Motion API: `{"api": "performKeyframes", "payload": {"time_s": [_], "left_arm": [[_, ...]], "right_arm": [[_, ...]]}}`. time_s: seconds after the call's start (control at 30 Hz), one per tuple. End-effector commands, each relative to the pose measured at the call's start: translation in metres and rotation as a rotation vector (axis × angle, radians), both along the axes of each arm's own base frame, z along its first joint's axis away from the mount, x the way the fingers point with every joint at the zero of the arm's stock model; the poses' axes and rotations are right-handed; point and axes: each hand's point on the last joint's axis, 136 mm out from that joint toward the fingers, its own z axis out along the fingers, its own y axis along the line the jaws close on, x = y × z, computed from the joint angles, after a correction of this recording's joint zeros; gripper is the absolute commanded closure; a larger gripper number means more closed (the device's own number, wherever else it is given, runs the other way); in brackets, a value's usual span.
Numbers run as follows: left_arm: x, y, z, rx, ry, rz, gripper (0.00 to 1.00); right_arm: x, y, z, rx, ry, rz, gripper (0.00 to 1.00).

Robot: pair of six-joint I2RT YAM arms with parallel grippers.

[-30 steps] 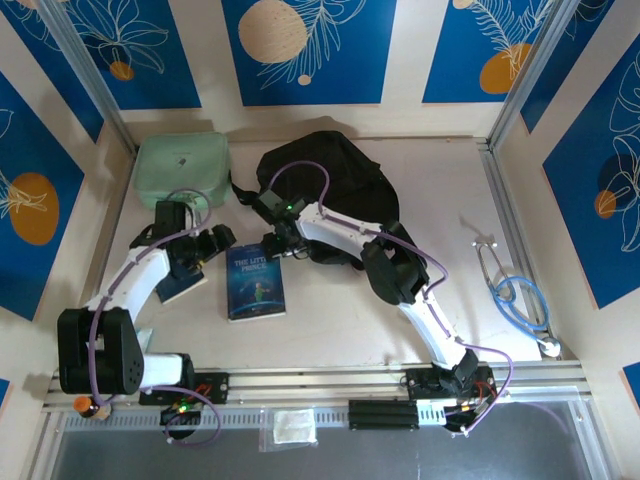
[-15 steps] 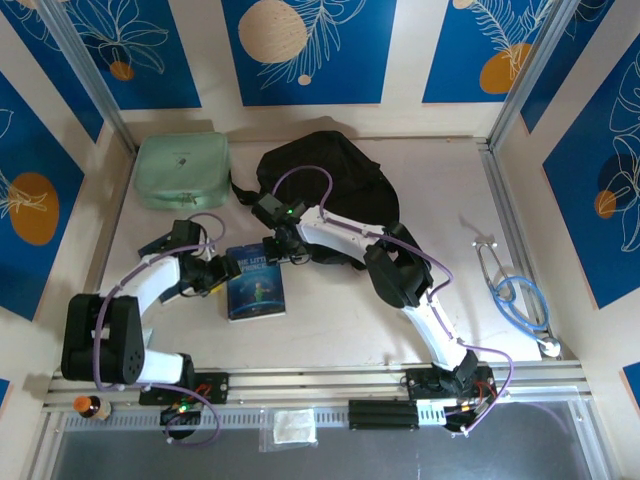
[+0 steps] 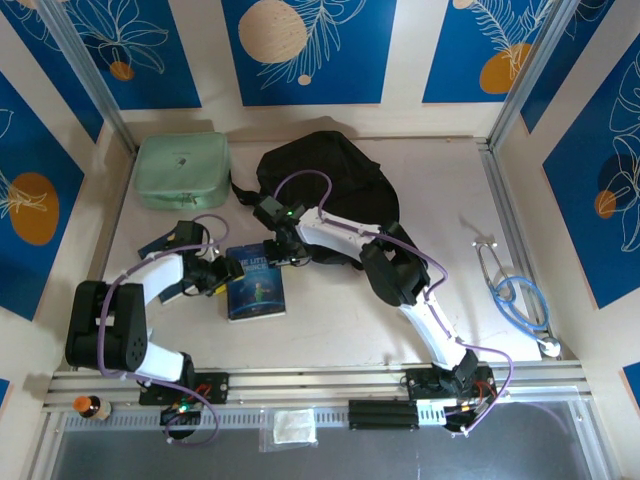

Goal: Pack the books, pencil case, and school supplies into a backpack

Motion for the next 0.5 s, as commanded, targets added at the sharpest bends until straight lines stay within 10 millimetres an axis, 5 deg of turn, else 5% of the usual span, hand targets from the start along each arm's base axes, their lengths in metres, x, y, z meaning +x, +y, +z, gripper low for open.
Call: {"api": "performKeyframes", "payload": {"time_s": [0.0,0.3,0.47], "left_arm": [[-0.001,-0.024,0.004,-0.126,-0.015,-0.068,0.43],[0.020,-0.054,0.092,-0.349,-0.228,-0.119,0.45],[0.023,-0.056,0.102,-0.391,-0.271,-0.080,0.47]], "right_arm": [[-0.013,-0.007,-0.027,-0.025,0.082,-0.016,0.71],[-0.009,-0.016,-0.036,-0.021,0.109,-0.054,0.74],[-0.007,-0.018,-0.037,-0.018,0.111,-0.055,0.75]]}}
